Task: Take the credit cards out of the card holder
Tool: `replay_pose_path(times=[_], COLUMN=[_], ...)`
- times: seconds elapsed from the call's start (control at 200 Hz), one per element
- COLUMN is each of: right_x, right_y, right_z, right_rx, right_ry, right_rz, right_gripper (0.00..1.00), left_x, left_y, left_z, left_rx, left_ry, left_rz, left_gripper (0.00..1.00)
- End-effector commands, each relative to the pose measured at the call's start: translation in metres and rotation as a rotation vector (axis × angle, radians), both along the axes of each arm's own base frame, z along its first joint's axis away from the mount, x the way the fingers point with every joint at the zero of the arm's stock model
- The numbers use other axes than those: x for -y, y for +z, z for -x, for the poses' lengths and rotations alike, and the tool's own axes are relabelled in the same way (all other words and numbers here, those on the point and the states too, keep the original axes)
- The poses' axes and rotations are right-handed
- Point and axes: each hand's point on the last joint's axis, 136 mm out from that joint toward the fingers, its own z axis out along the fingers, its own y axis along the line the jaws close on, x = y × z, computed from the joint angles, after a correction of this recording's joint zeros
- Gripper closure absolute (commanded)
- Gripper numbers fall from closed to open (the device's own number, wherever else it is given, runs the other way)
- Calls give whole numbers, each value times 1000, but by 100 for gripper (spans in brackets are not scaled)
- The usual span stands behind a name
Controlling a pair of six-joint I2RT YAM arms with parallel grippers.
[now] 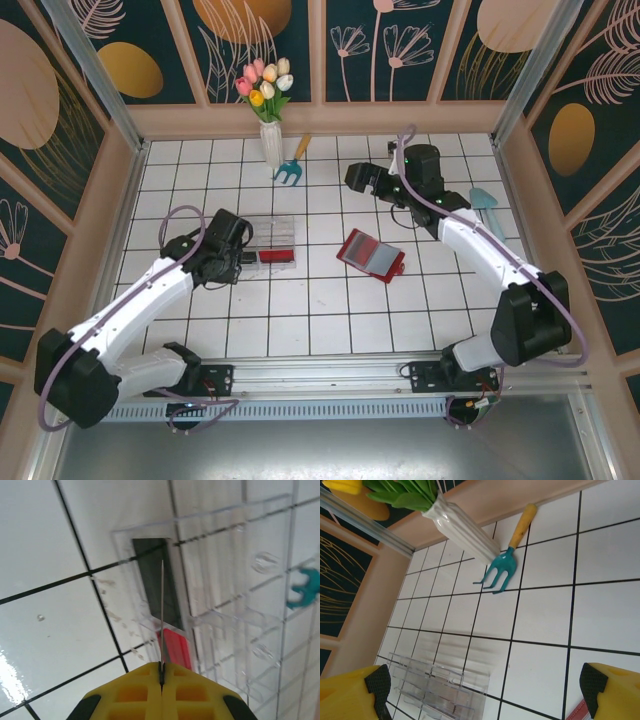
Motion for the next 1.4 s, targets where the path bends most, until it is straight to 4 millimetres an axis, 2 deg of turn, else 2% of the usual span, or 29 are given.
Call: replay_pose_path(times=[0.0, 0.21, 0.25, 0.265, 0.29, 0.5, 0.701, 1.396], right_x=[4, 8, 8, 9, 9, 8, 9, 10], right_y=[15, 11, 11, 10, 10, 9, 3, -7], right_z=[3, 8, 9, 9, 9, 10, 12, 14], right_rx=[58, 53, 53, 50, 51, 49, 45, 29], right_ry=[-21, -34, -36, -37, -39, -39, -41, -39], right_rz=[-9, -6, -6, -5, -5, -10, -15, -18], right_gripper=[1, 1, 1, 1, 1, 1, 1, 1], left_x=[-12, -17, -18, -15, -14, -6, 2, 1], left_y=[-9, -7, -11, -4, -4, -15, -14, -41], left_z=[15, 5, 7, 1, 0, -1, -15, -25], left_rx=[-91, -80, -101, -86, -93, -193, -201, -250], left_ry=[145, 223, 229, 228, 230, 266, 269, 333], left_rz=[-7, -44, -62, -50, -52, -46, -54, -63], left_gripper=[100, 100, 100, 100, 100, 100, 100, 100])
